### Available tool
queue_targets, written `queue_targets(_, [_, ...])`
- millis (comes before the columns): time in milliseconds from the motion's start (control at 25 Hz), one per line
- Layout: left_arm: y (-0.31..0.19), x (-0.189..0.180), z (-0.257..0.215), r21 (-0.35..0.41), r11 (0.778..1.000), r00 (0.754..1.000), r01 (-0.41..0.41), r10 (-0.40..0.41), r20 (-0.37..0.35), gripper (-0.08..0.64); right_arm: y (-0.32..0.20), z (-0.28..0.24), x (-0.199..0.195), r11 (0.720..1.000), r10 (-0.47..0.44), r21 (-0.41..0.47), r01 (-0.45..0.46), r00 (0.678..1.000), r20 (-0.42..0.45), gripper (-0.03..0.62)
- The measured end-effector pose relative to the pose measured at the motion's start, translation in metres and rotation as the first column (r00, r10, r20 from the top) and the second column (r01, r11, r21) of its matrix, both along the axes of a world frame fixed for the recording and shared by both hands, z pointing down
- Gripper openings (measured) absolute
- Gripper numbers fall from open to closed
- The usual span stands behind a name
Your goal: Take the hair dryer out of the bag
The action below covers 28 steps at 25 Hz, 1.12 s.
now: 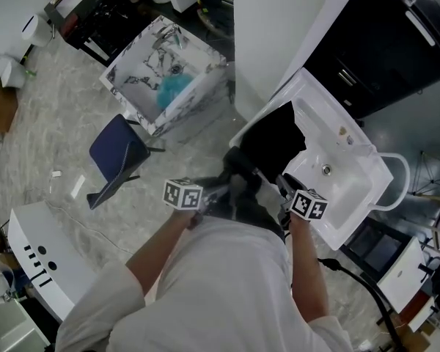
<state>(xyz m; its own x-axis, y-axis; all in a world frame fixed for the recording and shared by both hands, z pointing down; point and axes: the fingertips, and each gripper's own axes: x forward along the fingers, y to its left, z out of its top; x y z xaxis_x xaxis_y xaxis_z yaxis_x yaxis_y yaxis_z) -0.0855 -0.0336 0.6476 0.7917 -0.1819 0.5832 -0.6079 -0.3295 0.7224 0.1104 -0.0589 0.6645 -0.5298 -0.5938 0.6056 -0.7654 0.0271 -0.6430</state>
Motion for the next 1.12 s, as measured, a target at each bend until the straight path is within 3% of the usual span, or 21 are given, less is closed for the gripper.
queue_targets(280, [-0.007, 0.010, -0.024, 0.052, 0.998, 0.998, -0.019, 0.023, -0.062, 0.215, 0.023, -0.023, 0.006, 0.997, 0.061, 0.040, -0.060, 0.998, -0.028, 0.129])
queue_targets(760, [-0.021, 0.067, -0.057, 0.129, 0.989, 0.978, -0.073, 0.096, -0.182, 0.215, 0.092, -0.070, 0.039, 0.973, 0.198, 0.137, -0.186, 0.977, -0.082, 0.080])
queue_targets(960, [-0.009, 0.083, -0.068, 0.121, 0.989, 0.975, -0.086, 0.109, -0.195, 0.215, 0.115, -0.089, 0.059, 0.950, 0.265, 0.188, -0.250, 0.963, -0.056, 0.042])
queue_targets(1120, [-0.004, 0.096, -0.080, 0.122, 0.992, 0.974, -0.042, 0.068, -0.217, 0.215, 0.121, -0.109, 0.075, 0.932, 0.280, 0.247, -0.267, 0.960, -0.019, 0.006])
